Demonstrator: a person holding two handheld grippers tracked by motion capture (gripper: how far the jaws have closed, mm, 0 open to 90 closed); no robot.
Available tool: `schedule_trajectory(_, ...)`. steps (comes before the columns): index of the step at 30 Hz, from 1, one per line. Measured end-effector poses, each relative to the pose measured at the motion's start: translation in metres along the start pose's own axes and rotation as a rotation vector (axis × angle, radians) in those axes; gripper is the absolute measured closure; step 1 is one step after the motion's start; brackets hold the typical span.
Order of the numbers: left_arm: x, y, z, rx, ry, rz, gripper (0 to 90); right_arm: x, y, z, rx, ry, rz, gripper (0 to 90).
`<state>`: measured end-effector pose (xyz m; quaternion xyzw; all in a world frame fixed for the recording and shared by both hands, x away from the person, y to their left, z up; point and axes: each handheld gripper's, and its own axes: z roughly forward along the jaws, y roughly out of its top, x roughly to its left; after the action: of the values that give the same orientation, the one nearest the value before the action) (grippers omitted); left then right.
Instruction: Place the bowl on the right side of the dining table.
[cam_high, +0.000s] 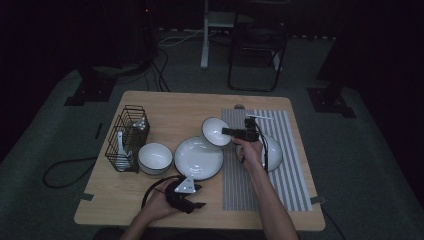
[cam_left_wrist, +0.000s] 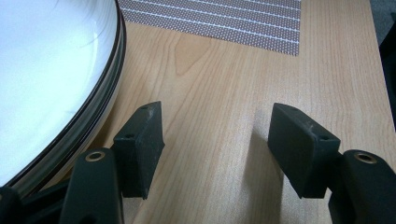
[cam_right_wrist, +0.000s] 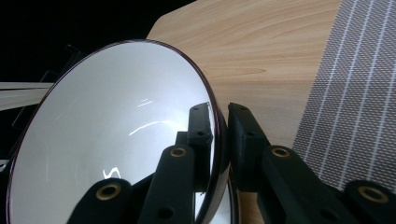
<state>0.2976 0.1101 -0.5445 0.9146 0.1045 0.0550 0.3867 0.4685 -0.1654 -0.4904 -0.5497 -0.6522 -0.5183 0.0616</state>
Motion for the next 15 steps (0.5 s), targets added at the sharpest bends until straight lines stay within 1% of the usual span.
schedule_trajectory(15,0.0,0.0,0.0,-0.002,-0.001,-0.001,36.7,-0.019,-0.002,-0.018,-0.03,-0.026,0.039,80.6)
